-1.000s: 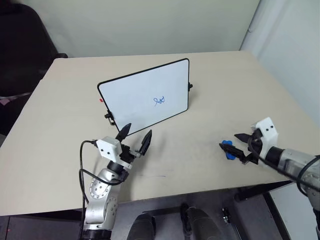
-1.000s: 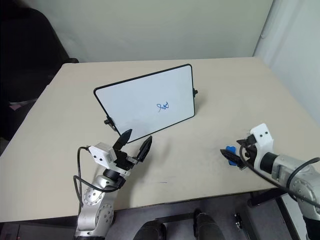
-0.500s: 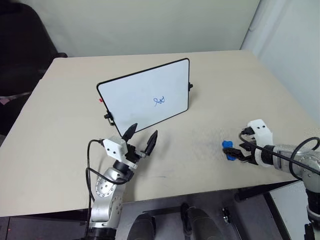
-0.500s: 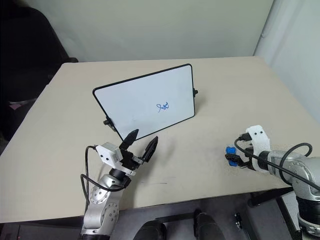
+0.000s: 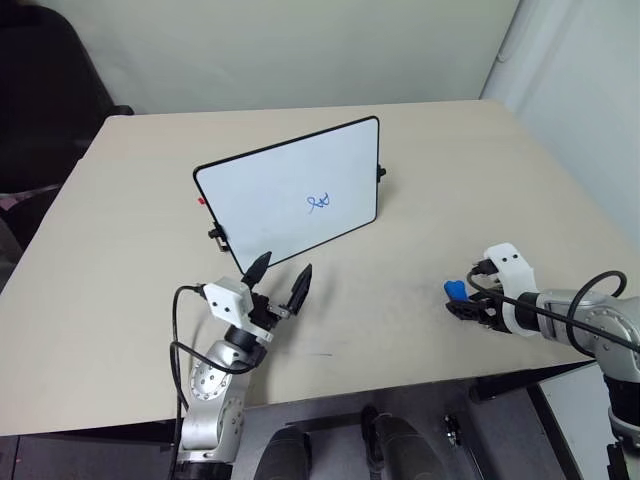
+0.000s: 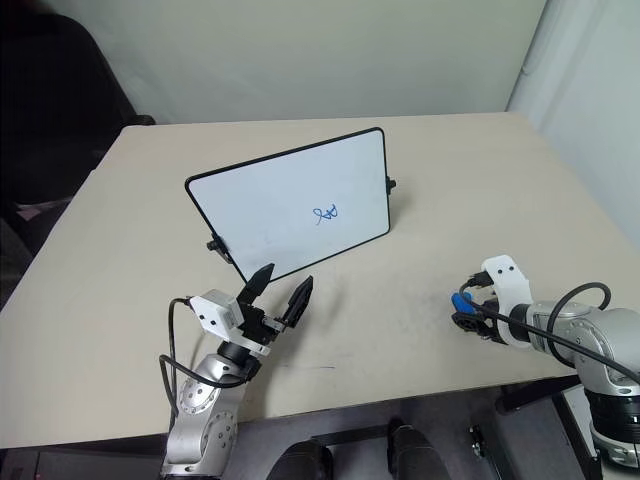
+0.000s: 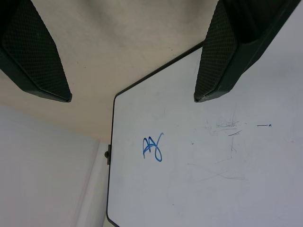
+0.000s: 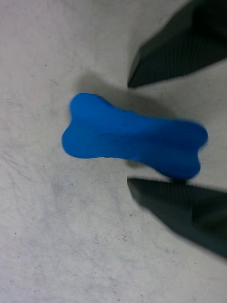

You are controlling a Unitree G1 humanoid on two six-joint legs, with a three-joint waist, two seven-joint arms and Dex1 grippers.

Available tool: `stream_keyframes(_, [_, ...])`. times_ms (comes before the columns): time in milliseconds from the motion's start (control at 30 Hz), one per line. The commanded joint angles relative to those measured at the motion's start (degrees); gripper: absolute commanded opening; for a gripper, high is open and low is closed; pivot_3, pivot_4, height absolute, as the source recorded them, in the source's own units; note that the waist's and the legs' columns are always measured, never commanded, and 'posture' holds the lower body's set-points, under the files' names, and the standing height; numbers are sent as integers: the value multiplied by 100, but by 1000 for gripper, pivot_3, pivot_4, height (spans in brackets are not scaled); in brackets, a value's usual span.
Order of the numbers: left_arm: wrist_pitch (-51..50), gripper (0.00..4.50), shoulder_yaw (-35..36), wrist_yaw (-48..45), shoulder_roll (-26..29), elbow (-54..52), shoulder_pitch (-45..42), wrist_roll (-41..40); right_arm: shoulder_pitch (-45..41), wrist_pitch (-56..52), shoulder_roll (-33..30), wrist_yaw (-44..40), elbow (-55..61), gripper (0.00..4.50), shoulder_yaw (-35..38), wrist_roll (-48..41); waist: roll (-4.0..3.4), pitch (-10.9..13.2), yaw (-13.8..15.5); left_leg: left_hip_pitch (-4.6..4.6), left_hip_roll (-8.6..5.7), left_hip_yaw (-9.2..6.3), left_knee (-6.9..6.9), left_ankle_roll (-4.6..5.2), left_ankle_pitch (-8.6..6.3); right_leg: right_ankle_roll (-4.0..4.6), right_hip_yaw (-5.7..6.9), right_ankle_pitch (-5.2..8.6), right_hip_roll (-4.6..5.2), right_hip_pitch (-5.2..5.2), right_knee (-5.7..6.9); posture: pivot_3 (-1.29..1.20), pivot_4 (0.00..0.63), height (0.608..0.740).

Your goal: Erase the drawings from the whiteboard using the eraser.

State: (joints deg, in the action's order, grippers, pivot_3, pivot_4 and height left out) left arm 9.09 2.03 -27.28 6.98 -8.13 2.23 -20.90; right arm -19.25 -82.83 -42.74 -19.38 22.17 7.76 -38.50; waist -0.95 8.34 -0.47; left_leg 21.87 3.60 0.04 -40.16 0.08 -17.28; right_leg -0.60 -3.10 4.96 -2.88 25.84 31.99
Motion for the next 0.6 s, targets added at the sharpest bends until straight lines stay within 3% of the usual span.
stream_keyframes(33, [118,4500,34,5,1,-276,48,-39,-94,67,64,-96,6,2591,1,52,0,0,-3,-1,1,7,0,2,-1,-1,-1,0,1,1,0,0,150,740])
stream_keyframes(400, [109,4500,25,-1,-8,-337,97,-75,-127,297,42,-293,86,2591,-248,165,0,0,-13,-4,4,28,-5,7,-4,-8,-10,-5,4,6,0,0,150,740])
stream_keyframes(500, [113,4500,44,9,-6,-357,118,-80,-123,335,53,-333,79,2005,-314,218,0,0,-18,-6,4,30,-5,9,-5,-7,-11,-5,4,6,0,0,150,740])
stream_keyframes(600, [116,4500,63,16,1,-378,142,-88,-126,396,39,-377,16,1066,-354,272,0,0,-20,-6,6,30,-4,10,-6,-7,-11,-5,4,9,0,0,150,740])
